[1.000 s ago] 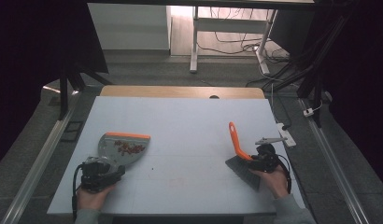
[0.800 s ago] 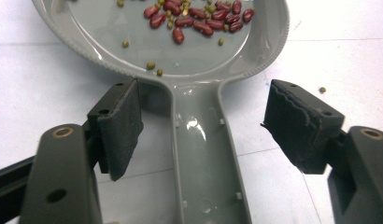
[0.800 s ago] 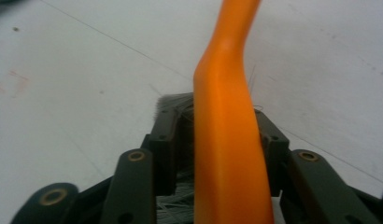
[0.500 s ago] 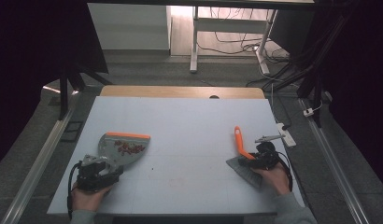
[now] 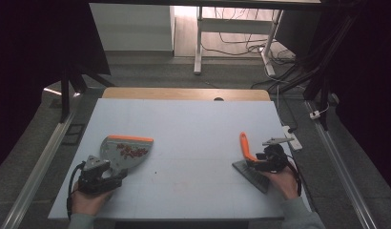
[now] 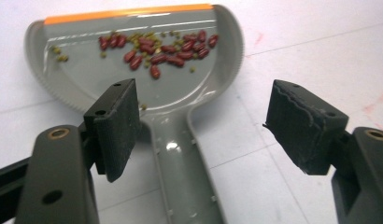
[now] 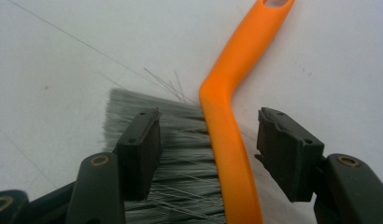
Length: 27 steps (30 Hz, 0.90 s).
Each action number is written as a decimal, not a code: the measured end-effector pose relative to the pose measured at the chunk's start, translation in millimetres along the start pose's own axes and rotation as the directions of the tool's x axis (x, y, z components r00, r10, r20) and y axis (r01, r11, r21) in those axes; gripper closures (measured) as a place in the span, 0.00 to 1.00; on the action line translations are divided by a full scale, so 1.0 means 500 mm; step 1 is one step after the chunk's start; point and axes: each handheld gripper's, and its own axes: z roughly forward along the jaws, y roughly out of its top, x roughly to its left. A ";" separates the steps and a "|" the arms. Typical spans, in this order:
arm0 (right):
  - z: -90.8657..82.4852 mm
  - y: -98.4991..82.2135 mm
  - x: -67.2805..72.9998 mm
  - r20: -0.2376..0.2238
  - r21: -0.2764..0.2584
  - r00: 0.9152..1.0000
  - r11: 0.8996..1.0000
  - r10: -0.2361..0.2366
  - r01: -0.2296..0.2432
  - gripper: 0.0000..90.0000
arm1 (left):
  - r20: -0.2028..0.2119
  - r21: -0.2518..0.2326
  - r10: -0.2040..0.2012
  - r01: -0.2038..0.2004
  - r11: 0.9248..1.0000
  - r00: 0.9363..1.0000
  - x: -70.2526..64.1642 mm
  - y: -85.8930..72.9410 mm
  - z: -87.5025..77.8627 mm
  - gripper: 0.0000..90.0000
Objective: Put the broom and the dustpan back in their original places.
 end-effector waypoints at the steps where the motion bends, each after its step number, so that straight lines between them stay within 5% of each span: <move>1: -0.004 0.000 0.004 0.000 -0.015 1.000 1.000 -0.012 0.012 0.45 | 0.014 -0.001 0.014 -0.014 1.000 1.000 -0.001 0.003 0.000 0.30; 6: -0.023 0.003 0.027 -0.012 -0.077 0.997 0.994 -0.078 0.077 0.48 | 0.082 0.002 0.064 -0.064 0.998 0.995 -0.008 0.017 0.010 0.31; 13: -0.027 0.001 0.062 -0.044 -0.111 0.983 0.979 -0.176 0.170 0.49 | 0.171 0.040 0.120 -0.129 0.991 0.978 -0.008 0.035 0.041 0.32; 27: -0.023 -0.009 0.115 -0.082 -0.196 0.954 0.944 -0.287 0.267 0.49 | 0.254 0.068 0.168 -0.191 0.979 0.952 -0.015 0.025 0.050 0.33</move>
